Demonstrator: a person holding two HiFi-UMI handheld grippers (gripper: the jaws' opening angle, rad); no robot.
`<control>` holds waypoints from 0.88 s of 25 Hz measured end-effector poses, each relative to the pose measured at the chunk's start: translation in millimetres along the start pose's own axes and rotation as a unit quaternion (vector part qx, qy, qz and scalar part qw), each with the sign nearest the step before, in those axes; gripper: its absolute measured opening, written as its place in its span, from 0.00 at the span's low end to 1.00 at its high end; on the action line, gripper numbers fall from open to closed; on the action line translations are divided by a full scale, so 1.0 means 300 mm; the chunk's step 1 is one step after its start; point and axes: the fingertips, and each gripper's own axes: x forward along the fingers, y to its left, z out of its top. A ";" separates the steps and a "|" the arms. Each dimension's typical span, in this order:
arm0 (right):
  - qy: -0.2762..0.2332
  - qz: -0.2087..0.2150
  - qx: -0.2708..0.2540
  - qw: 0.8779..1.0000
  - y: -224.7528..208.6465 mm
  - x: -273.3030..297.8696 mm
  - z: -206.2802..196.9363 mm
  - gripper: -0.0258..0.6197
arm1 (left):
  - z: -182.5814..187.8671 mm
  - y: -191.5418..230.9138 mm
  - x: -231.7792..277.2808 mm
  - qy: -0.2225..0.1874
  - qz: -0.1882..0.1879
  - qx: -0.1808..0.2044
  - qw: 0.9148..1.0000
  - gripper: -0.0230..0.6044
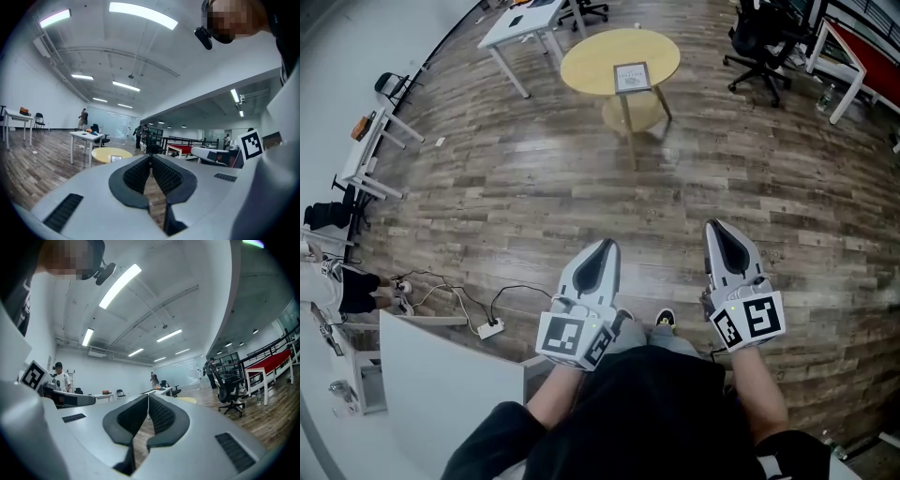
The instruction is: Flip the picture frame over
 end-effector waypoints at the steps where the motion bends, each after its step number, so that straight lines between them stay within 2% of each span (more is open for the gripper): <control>1: -0.001 0.000 0.000 1.000 -0.011 0.010 0.000 0.07 | 0.000 0.003 0.014 0.000 0.000 -0.001 1.000 0.10; 6: -0.003 0.002 -0.002 1.000 -0.057 0.082 -0.006 0.07 | 0.008 0.029 0.097 -0.008 -0.005 -0.001 1.000 0.09; 11: 0.005 -0.001 -0.009 1.000 -0.102 0.218 -0.034 0.07 | -0.008 0.142 0.219 -0.003 0.001 -0.002 1.000 0.10; 19: 0.024 -0.012 -0.015 1.000 -0.225 0.625 -0.067 0.07 | 0.037 0.423 0.563 0.006 -0.010 -0.013 1.000 0.09; 22: 0.032 -0.012 -0.020 0.999 -0.258 0.791 -0.082 0.07 | 0.060 0.532 0.684 0.009 -0.010 -0.005 1.000 0.10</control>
